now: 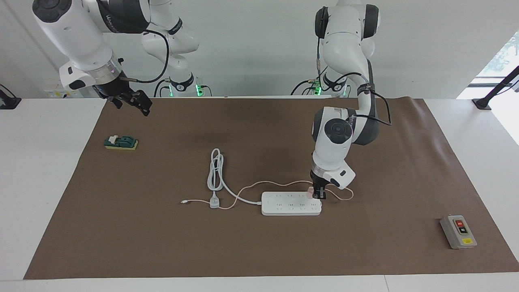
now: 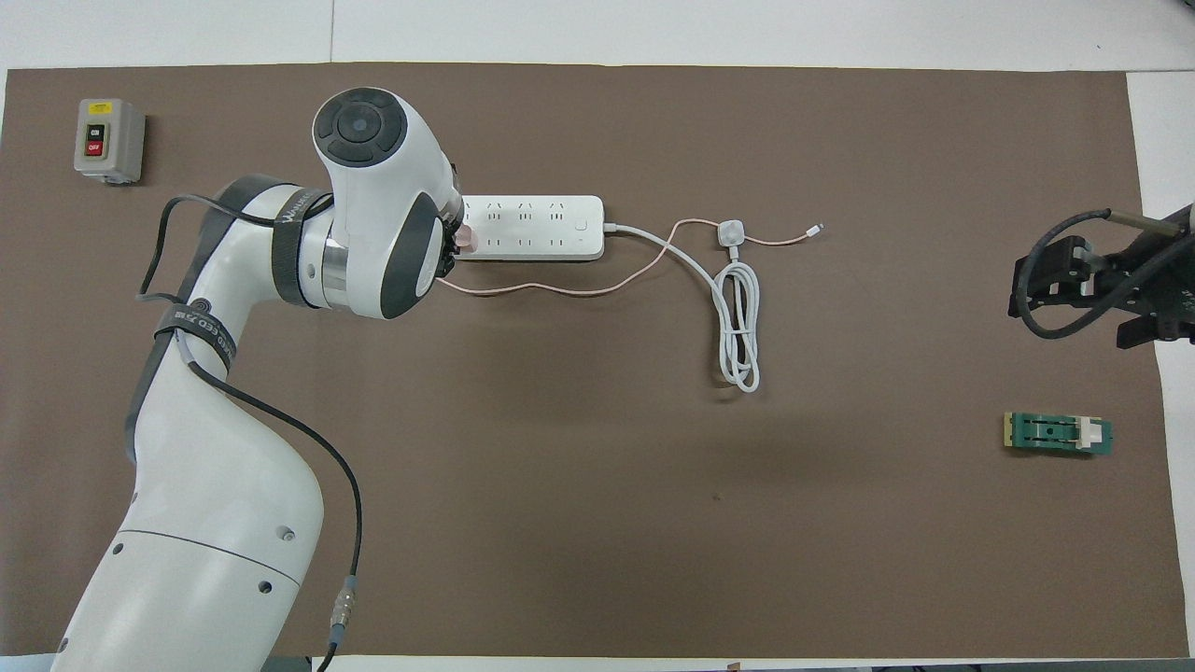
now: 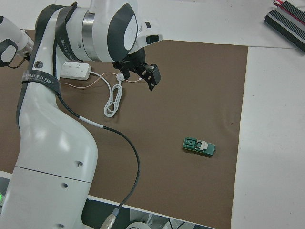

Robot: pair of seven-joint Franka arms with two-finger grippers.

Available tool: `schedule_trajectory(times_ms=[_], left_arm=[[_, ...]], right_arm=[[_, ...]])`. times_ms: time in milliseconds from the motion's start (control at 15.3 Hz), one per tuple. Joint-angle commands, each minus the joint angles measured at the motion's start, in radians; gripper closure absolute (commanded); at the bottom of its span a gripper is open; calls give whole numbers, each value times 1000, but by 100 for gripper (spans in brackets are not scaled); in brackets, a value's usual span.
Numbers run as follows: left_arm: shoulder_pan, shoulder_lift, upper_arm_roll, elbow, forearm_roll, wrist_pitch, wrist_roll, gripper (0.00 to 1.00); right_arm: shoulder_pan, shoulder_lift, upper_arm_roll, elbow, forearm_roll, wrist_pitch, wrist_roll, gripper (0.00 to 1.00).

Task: Plug charger into power strip

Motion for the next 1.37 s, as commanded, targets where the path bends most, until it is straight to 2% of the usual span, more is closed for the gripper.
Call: schedule_trajectory(times_ms=[0,262,327,393,458,523,785,981,1112,1308], left_arm=[[-13,51,-17,-11,9,15,34,100],[-16,47,-17,-11,9,12,52,100],[-15,42,-17,-10,9,13,53,91],[-12,37,-15,-8,9,12,55,48],[-7,33,-14,0,9,6,55,14],[-3,7,-12,4,9,-22,71,2],[28,-88,-6,9,11,-154,142,0],[68,-131,-6,62,14,-241,229,0],[92,-170,14,82,15,-316,333,0],[99,-243,89,81,14,-350,610,0]], right_arm=[[-18,-26,17,-28,-7,4,-18,0],[-18,-26,17,-28,-7,4,-18,0],[-18,-26,17,-28,-7,4,-18,0],[-18,-26,17,-28,-7,4,-18,0],[-18,-26,17,-28,-7,4,-18,0],[-18,-26,17,-28,-7,4,-18,0],[-18,-26,17,-28,-7,4,-18,0],[-18,-26,17,-28,-7,4,-18,0],[-18,-26,17,-28,-7,4,-18,0],[-18,-26,17,-28,-7,4,-18,0]])
